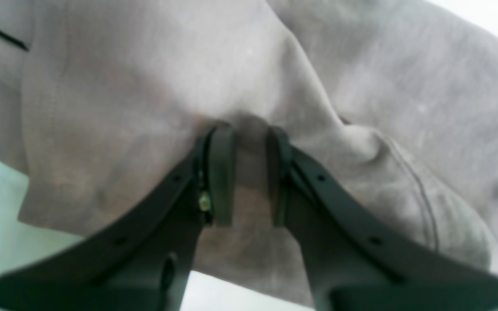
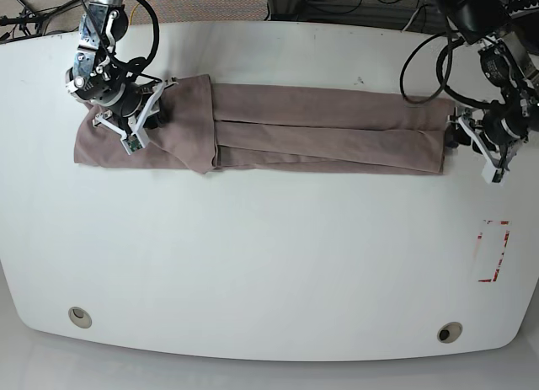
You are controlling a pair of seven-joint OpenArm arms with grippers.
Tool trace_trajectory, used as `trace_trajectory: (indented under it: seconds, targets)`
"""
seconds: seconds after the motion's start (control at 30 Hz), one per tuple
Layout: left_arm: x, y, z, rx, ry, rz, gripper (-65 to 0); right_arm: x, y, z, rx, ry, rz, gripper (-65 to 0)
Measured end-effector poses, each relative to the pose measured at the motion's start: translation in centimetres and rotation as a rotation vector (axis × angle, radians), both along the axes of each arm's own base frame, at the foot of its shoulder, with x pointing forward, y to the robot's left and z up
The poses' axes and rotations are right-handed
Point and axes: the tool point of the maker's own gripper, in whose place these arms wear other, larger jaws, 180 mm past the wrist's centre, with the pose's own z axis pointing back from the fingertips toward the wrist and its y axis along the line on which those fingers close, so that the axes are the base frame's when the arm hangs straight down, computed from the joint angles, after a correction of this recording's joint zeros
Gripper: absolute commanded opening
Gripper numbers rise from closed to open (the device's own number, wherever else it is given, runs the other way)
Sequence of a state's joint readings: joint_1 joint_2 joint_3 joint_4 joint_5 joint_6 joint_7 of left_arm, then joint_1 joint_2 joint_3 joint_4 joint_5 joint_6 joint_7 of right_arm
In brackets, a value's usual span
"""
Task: Fold the T-shirt properly
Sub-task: 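Grasp the strip's other end with the left gripper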
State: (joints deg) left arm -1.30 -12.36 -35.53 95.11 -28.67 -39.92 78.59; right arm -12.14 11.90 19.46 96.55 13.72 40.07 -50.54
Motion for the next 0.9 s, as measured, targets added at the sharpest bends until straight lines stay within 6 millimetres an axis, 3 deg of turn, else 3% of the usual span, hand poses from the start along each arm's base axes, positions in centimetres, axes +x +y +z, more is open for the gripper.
trace_trajectory:
  seconds: [0.13,0.4,0.53,0.9]
  targets:
    - [-0.9,-0.6,-2.0,-0.126,0.04,-0.001,-26.7,0.0,0.0,0.0,-0.001,0.001,0.0,-52.0]
    - [-1.0,-0.2,-3.1,-0.245,-0.005,0.04,-26.7,0.0,0.0,0.0,0.0,0.0,0.0,-52.0]
    - [-1.8,-0.2,-4.8,-0.281,0.038,0.064,-26.7,0.0,0.0,0.0,-0.001,0.001,0.0,-52.0]
    - [-0.8,-0.9,-4.9,-0.333,-0.006,0.074,-26.7,0.0,0.0,0.0,0.0,0.001,0.0,-52.0]
